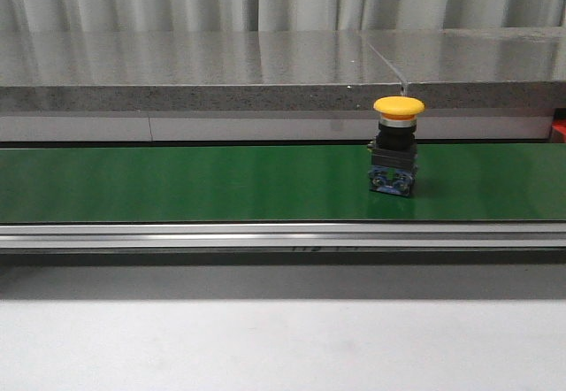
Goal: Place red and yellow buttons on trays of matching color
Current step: 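Carry the red button into the red tray and release it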
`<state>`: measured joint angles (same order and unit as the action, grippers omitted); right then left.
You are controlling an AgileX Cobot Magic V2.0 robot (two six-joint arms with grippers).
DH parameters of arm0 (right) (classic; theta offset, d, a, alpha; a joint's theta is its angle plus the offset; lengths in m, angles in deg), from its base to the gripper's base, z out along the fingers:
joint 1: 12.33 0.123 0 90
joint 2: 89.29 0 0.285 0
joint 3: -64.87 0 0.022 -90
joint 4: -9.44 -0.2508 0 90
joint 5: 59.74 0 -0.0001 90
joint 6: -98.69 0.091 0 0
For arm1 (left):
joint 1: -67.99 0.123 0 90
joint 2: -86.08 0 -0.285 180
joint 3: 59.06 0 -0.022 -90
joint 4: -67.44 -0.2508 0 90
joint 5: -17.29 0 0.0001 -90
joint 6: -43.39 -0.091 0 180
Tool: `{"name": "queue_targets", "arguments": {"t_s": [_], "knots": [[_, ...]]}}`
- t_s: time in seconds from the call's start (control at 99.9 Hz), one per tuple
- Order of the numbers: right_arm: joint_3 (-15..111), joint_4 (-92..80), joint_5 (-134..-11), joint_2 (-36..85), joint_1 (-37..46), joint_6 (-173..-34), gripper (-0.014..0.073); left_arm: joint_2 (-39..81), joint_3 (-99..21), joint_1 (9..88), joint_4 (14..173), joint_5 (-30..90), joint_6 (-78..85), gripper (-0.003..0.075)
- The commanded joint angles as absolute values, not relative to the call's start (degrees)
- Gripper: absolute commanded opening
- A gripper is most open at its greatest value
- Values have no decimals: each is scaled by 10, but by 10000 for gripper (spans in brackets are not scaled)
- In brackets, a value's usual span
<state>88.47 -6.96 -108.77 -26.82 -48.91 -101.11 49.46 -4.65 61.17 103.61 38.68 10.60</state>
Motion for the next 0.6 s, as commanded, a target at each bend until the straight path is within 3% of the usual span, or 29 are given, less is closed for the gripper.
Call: {"name": "queue_targets", "arguments": {"t_s": [0.0, 0.25, 0.59], "knots": [[901, -98, -1094, -191, -485, -1024, 633, 492, -63, 610, 1050, 351, 106, -19], [824, -119, -1106, -44, -455, -1063, 633, 492, -63, 610, 1050, 351, 106, -19], [628, -120, -1180, 99, -377, -1073, 633, 492, -63, 610, 1050, 351, 106, -19]]}}
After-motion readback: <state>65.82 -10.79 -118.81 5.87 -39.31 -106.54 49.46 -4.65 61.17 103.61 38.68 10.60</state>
